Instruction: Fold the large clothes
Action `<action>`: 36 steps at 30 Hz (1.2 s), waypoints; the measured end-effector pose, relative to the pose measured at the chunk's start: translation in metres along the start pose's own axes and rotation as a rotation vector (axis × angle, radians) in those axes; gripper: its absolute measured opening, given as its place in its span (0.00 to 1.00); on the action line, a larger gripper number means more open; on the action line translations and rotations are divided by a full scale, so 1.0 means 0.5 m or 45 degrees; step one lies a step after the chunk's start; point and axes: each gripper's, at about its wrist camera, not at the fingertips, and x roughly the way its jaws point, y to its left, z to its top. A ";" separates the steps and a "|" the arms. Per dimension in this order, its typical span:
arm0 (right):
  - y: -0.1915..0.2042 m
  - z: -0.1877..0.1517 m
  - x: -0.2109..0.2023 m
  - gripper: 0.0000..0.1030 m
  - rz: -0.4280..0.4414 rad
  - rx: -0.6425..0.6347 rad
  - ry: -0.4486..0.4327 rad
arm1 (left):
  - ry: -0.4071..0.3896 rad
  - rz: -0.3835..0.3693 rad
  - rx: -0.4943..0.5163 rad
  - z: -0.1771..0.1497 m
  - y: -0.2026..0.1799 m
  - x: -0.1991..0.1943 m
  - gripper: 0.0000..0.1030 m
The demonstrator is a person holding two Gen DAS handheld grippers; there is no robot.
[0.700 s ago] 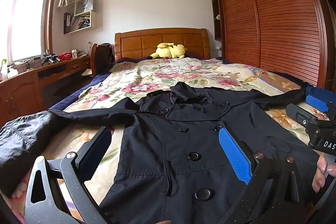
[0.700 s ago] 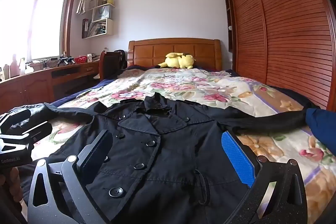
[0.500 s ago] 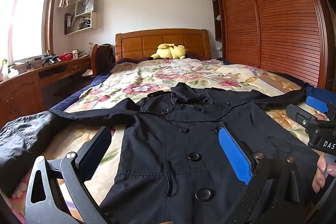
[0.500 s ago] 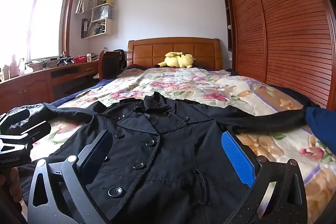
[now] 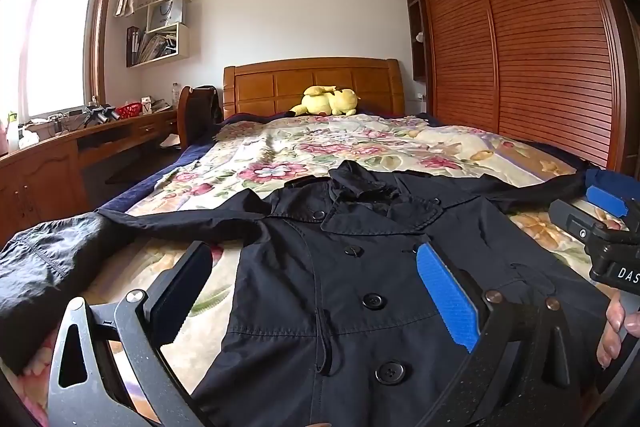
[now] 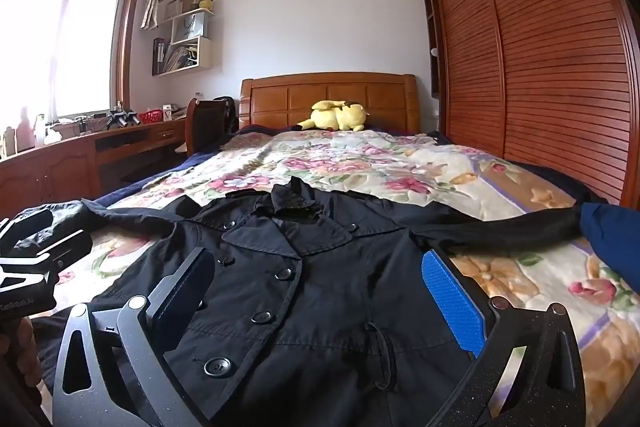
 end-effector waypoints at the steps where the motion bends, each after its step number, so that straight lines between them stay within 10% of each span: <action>1: 0.000 0.000 0.000 1.00 0.000 0.000 0.000 | 0.002 -0.002 -0.001 0.001 0.000 0.000 0.99; 36: -0.001 -0.001 0.003 1.00 -0.003 0.003 -0.004 | -0.020 0.009 -0.004 0.006 0.016 -0.005 0.99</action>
